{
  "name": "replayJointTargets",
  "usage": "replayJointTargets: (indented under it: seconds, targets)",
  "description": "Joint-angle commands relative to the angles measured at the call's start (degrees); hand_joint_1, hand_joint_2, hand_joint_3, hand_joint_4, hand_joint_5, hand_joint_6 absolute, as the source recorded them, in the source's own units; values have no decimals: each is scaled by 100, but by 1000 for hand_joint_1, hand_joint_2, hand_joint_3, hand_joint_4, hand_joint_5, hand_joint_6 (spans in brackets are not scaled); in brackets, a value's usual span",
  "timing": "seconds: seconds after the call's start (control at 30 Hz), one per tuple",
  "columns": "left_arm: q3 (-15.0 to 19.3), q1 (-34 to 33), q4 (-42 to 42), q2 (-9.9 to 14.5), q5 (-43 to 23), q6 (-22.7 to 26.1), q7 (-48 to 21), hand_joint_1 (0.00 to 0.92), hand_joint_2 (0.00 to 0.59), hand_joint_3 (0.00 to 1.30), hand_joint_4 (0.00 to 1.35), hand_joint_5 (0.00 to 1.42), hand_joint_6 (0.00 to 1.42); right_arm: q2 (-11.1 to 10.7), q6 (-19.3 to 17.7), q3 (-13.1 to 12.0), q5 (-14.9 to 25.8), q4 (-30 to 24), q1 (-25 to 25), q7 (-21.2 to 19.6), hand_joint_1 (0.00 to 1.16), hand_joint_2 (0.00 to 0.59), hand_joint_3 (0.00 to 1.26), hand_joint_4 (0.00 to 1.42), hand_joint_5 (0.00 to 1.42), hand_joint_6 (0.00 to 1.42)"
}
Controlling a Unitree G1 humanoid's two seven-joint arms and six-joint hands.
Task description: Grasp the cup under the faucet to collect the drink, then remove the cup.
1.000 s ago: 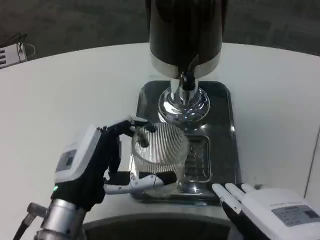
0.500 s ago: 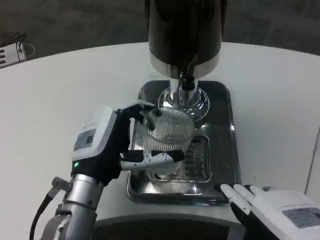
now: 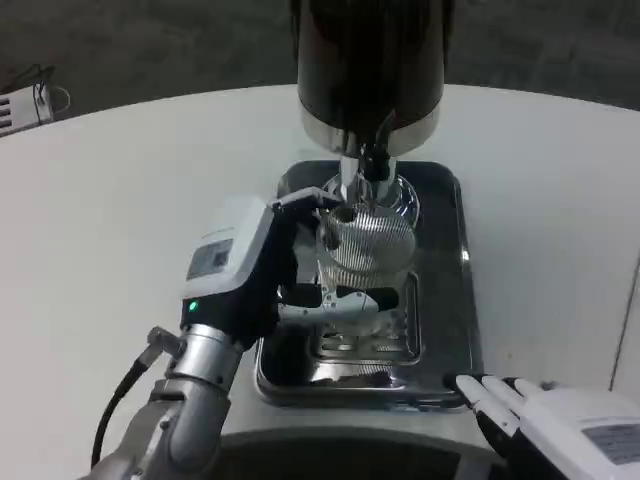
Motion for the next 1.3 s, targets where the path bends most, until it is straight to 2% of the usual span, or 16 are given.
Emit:
replayJointTargets:
  seconds: [0.03, 0.1, 0.2, 0.27, 0.33, 0.83, 0.97, 1.17, 1.3]
  targets:
    - [-83, -57, 35, -20, -75, 109, -70, 524, 0, 691, 778, 1032, 1354, 47, -76, -39, 55, -90, 80, 14, 540, 444, 0, 0, 0, 0]
    - [-99, -61, 17, -14, -99, 129, -107, 463, 1, 628, 697, 986, 1342, 38, -59, -38, 60, -90, 84, 36, 540, 444, 0, 0, 0, 0]
    - [-116, -57, -6, 10, -138, 139, -155, 398, 3, 591, 660, 970, 1326, 26, -40, -32, 70, -90, 87, 60, 540, 444, 0, 0, 0, 0]
    - [-124, -49, -30, 32, -160, 145, -175, 286, 27, 519, 583, 950, 1306, 22, -31, -25, 74, -90, 84, 71, 540, 444, 0, 0, 0, 0]
    - [-124, -42, -55, 52, -175, 150, -192, 244, 39, 470, 533, 931, 1290, 22, -16, -8, 76, -90, 77, 85, 540, 444, 0, 0, 0, 0]
    - [-46, 128, -584, 238, -354, 114, -465, 158, 11, 306, 286, 677, 1090, 34, 113, 160, 36, -90, 20, 171, 540, 444, 0, 0, 0, 0]
    - [9, 295, -895, 325, -452, 131, -566, 149, 10, 296, 270, 652, 1072, 30, 152, 188, 15, -90, 14, 163, 540, 444, 0, 0, 0, 0]
    - [318, 842, -1695, 515, -728, 162, -809, 136, 14, 290, 266, 630, 1033, 36, 178, 169, 19, -90, -13, 123, 540, 444, 0, 0, 0, 0]
    - [665, 1353, -2527, 670, -962, 208, -1044, 121, 12, 290, 257, 598, 993, 41, 197, 179, 11, -90, -42, 119, 540, 444, 0, 0, 0, 0]
